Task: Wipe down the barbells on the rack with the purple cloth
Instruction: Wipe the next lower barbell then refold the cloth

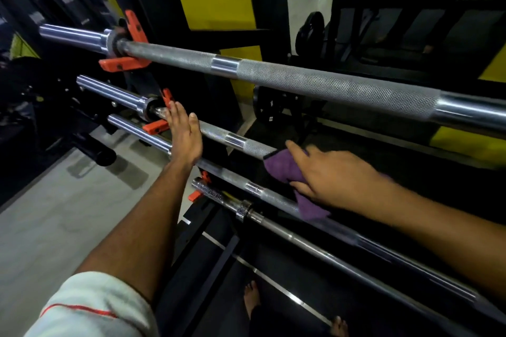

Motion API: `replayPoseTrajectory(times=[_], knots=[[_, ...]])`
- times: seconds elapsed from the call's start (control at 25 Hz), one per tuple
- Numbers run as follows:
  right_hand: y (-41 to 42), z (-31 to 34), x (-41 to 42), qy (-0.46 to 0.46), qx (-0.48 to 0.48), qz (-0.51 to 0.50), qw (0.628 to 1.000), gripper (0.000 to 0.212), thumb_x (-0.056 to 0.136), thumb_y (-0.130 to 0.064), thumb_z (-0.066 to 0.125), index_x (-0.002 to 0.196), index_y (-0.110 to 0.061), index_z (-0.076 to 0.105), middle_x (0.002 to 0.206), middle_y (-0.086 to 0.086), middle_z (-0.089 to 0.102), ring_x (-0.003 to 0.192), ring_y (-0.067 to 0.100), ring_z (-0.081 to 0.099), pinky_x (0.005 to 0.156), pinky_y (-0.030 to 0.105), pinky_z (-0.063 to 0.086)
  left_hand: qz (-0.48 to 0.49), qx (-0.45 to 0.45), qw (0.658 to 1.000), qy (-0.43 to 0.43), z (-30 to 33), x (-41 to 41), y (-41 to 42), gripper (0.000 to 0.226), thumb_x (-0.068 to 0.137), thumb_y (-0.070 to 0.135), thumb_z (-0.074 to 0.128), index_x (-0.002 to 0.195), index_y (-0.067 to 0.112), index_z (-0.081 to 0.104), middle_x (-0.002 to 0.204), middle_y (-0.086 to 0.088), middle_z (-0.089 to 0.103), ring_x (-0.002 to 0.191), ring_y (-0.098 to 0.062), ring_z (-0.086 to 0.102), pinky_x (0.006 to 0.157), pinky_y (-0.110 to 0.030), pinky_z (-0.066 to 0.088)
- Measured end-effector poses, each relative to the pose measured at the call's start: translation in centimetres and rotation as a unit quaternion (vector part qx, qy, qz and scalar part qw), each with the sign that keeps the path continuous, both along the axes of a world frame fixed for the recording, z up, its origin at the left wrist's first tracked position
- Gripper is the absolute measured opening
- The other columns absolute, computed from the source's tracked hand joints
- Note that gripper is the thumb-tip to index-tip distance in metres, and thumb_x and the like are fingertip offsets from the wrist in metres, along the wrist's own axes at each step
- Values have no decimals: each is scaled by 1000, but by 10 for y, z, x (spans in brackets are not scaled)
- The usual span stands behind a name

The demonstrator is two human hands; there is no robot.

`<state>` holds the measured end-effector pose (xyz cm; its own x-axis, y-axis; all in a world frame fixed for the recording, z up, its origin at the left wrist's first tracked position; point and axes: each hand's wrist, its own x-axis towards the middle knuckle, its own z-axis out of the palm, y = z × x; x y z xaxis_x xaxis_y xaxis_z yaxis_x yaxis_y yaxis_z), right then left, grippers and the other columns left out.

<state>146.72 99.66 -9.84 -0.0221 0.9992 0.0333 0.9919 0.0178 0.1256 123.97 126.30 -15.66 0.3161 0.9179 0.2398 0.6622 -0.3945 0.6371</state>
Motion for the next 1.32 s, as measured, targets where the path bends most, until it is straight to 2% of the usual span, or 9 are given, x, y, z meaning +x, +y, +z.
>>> replayPoseTrajectory(times=[0.16,0.36,0.56,0.72,0.88,0.92,1.0,1.12,1.32], knots=[[98,-4,-49,78,8,6,997,71,94,-50,56,146,-9,31,123,18,62,105,36,68,77,40,53,-6,-7,1000,25,7,-2,-2,63,108,46,17,159,16,-4,166,0,-17,148,-10,-23,118,-31,-12],[161,3,-84,128,-4,17,992,74,97,-45,56,151,-4,26,136,23,56,120,38,60,91,43,50,-33,-32,994,98,16,-15,7,60,110,31,25,158,9,-1,166,-7,-14,152,-24,-19,118,-28,-13],[124,-8,-71,34,46,47,997,80,100,-49,48,160,-11,9,135,20,49,101,36,65,66,39,46,-83,2,992,97,25,-46,6,58,108,44,26,160,19,15,167,1,0,153,-14,-5,122,-32,-2],[113,-12,-60,38,35,40,998,81,100,-56,42,160,-16,5,131,15,49,95,34,65,65,40,49,-43,74,989,123,33,-83,17,53,109,41,27,158,23,23,166,3,16,152,-12,14,119,-28,16],[148,-12,-80,28,21,27,999,76,101,-60,35,158,-14,12,130,15,51,96,33,67,68,40,52,-8,262,949,174,48,-83,54,46,107,34,31,143,15,52,145,-4,54,127,-23,49,100,-37,42],[161,-12,-88,19,24,24,999,76,101,-60,35,157,-13,13,129,15,52,95,33,67,65,39,50,17,258,949,182,53,-84,72,49,106,37,28,140,14,55,141,-6,57,125,-25,49,96,-41,40],[192,-11,-106,-3,42,16,999,77,100,-60,38,157,-11,17,127,15,54,95,33,68,62,37,45,42,168,967,188,51,-88,113,51,106,40,27,144,14,49,150,-8,48,140,-27,38,107,-45,34],[257,-11,-147,-3,59,6,998,76,98,-58,46,152,-9,25,123,16,58,96,35,69,63,38,47,-14,50,993,104,28,-90,149,49,105,35,35,147,12,45,157,-8,40,152,-27,17,122,-45,21],[295,-8,-170,15,41,-8,999,76,95,-60,49,150,-12,27,124,16,57,95,38,68,63,39,48,-31,55,998,10,15,-89,151,40,107,33,34,135,11,53,150,-11,46,153,-27,15,120,-43,22]])
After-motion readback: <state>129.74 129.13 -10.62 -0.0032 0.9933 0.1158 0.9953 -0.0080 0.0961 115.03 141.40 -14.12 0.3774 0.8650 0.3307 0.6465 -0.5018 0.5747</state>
